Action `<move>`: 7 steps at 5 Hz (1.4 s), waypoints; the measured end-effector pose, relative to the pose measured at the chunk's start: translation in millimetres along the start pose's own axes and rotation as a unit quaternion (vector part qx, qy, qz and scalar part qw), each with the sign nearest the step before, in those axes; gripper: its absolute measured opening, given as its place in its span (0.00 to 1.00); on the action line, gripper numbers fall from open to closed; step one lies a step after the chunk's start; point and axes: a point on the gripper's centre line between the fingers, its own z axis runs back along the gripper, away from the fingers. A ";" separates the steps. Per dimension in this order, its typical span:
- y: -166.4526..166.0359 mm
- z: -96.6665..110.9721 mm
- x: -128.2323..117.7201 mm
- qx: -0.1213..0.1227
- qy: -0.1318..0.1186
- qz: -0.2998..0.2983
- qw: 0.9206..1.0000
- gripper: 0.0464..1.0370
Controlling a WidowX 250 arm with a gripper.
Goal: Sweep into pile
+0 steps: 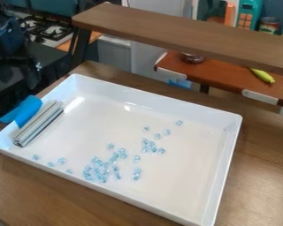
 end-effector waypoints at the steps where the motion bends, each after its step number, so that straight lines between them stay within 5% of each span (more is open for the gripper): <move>1: -0.4 -13.6 -6.1 -0.007 0.019 0.006 1.000 0.96; 3: -13.1 -57.3 -1.9 0.010 0.073 0.041 0.996 0.96; 7: -16.9 -77.1 -11.1 0.022 0.064 0.037 0.997 0.96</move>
